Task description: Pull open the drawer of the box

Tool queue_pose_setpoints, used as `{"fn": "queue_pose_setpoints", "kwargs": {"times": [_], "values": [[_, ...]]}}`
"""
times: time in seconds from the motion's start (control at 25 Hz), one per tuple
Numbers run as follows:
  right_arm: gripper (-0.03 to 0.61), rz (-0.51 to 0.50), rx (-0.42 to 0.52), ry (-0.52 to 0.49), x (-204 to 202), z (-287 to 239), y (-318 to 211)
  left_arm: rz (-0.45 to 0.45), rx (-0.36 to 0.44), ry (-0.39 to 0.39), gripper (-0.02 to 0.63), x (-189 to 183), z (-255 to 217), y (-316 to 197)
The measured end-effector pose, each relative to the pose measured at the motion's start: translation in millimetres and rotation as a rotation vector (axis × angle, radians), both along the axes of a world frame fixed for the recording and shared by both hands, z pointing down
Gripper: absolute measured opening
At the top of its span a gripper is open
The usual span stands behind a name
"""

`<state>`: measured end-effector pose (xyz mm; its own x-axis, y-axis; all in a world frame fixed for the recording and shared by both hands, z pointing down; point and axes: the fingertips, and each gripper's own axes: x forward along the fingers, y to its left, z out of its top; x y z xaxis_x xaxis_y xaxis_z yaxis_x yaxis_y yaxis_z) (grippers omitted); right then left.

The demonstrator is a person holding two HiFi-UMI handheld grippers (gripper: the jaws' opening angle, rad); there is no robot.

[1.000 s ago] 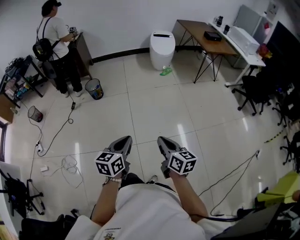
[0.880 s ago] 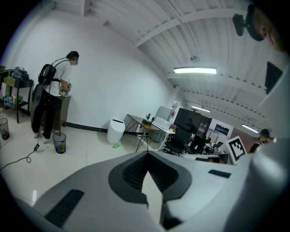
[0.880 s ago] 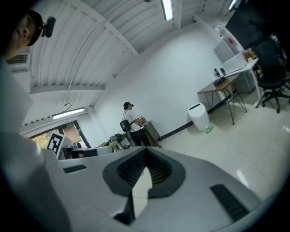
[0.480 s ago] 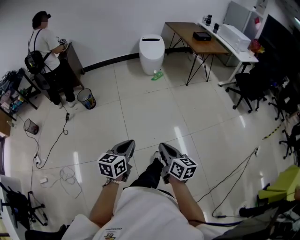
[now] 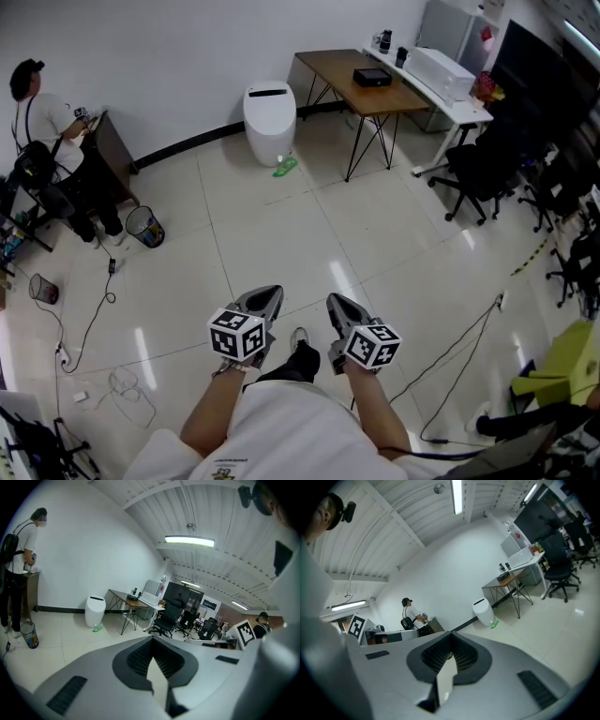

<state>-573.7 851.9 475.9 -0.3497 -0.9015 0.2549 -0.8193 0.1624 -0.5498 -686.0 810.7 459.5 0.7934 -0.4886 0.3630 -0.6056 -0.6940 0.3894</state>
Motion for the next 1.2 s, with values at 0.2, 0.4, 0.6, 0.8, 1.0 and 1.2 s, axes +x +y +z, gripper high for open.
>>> {"fn": "queue_pose_setpoints", "kwargs": {"times": [0.2,0.4,0.6,0.8,1.0,1.2], "values": [[-0.012,0.038,-0.012,0.007,45,-3,-47,0.035,-0.021,-0.002,0.002,51,0,-54],[-0.012,0.068,-0.005,0.015,87,-12,-95,0.06,-0.026,0.026,0.002,93,-9,-104],[-0.012,0.097,0.007,0.016,120,-20,-134,0.063,-0.029,0.025,0.002,121,-13,-147],[-0.012,0.135,0.02,0.001,141,-23,-157,0.072,-0.017,0.023,0.002,140,-19,-172],[-0.012,0.163,0.028,-0.012,165,-25,-179,0.092,-0.014,0.022,0.002,160,-22,-190],[-0.012,0.171,0.025,-0.028,190,-16,-202,0.095,-0.008,0.012,0.003,181,-16,-205]]}}
